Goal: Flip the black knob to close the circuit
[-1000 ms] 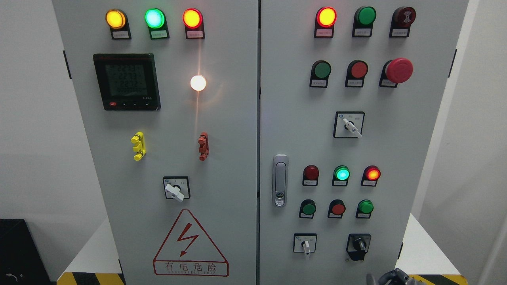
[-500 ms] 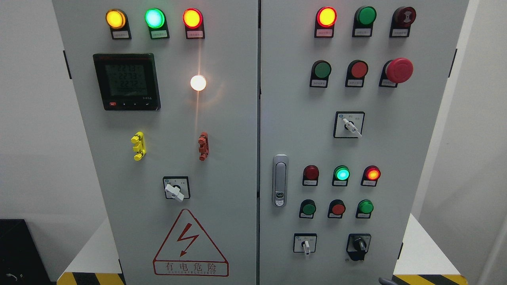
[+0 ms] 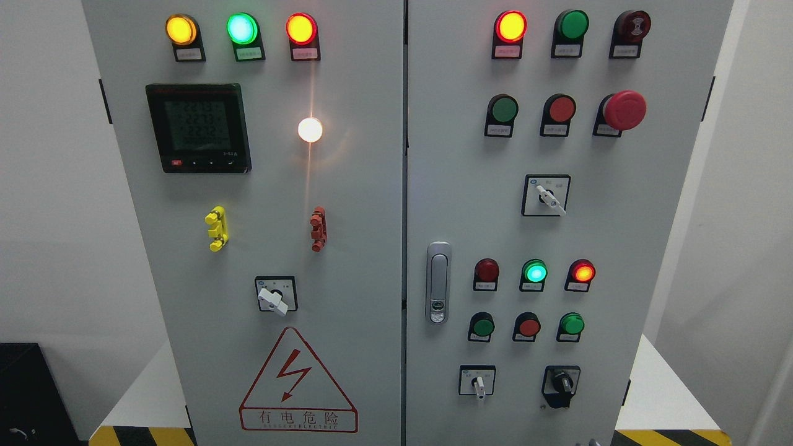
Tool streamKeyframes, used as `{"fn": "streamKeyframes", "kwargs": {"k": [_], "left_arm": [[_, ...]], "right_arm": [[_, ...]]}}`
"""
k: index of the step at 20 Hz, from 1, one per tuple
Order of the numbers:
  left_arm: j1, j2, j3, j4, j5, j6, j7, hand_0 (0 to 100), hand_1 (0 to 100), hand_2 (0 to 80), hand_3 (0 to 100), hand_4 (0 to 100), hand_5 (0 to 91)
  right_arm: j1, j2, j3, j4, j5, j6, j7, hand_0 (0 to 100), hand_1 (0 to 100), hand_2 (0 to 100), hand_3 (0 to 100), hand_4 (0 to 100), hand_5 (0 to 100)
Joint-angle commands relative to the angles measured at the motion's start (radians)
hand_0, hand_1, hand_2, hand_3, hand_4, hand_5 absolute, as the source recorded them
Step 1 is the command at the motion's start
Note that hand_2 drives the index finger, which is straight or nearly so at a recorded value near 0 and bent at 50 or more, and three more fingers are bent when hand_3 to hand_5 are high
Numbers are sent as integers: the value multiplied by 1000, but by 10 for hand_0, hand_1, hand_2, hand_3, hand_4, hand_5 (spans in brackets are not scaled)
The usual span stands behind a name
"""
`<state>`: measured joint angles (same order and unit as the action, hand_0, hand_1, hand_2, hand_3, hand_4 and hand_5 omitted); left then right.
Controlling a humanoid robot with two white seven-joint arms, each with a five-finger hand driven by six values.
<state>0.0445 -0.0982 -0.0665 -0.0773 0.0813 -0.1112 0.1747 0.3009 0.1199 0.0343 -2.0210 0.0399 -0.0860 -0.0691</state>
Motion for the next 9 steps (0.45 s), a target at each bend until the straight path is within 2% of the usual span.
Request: {"fn": "streamKeyframes", "kwargs": {"k": [1, 9], "left_arm": [[0, 0, -1, -1, 0, -1, 0, 120, 556, 0, 0, 0, 0], [0, 0, -1, 1, 0, -1, 2, 120, 556, 0, 0, 0, 0]], "right_arm": [[29, -3, 38, -50, -15, -14, 3, 0, 0, 0, 67, 23, 0], [30, -3, 38, -48, -29, -15, 3, 0, 0, 0, 41, 1, 0]]}}
